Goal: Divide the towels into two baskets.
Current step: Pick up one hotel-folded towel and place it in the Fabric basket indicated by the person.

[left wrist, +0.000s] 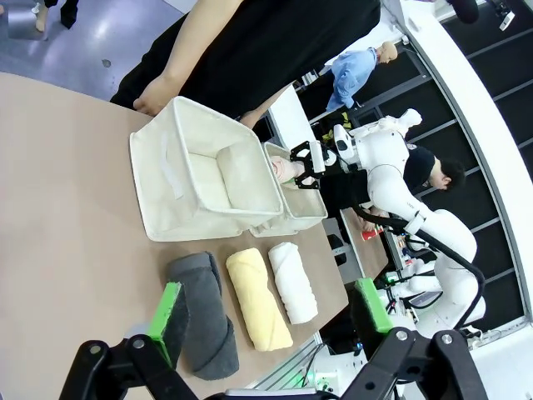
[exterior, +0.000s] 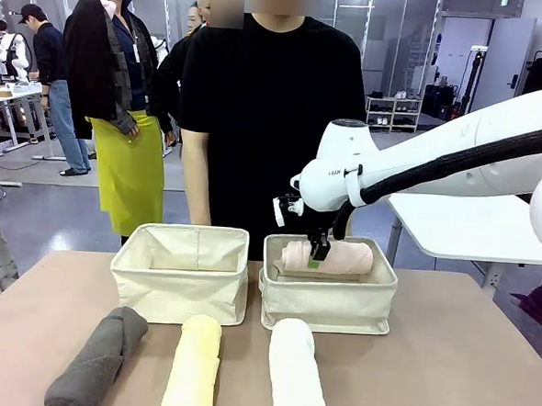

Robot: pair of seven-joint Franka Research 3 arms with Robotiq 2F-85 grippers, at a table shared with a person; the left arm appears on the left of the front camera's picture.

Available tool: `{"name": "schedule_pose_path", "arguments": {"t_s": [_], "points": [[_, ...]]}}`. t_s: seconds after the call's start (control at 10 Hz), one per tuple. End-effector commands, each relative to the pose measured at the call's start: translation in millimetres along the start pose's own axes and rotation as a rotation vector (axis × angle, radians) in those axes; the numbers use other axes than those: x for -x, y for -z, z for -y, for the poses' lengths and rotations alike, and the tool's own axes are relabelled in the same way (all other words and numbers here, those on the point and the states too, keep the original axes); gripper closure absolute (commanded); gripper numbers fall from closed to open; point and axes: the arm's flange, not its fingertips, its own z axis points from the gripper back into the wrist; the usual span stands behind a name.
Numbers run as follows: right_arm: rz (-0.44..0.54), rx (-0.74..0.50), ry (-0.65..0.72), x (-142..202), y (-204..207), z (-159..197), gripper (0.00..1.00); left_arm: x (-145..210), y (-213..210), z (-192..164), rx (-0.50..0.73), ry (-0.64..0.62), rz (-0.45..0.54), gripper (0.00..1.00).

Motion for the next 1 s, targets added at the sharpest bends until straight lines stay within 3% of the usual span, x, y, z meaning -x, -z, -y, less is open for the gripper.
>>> {"name": "schedule_pose_path", "arguments": {"t_s": [0.0, 0.1, 0.9], "points": [[0.004, -0.008, -0.011, -1.6, -6.1, 4.7, 0.07, -1.1, -2.4, 1.5, 0.023, 0.011, 0.015, 0.0], [-0.002, -0.014, -0.009, -1.3, -5.5, 4.6, 0.0, -1.1, -2.4, 1.5, 0.023, 0.011, 0.015, 0.0], [-0.001, -0.003, 0.001, -0.5, -4.3, 2.5, 0.0, -1.1, -2.4, 1.5, 0.023, 0.011, 0.015, 0.0]]}}
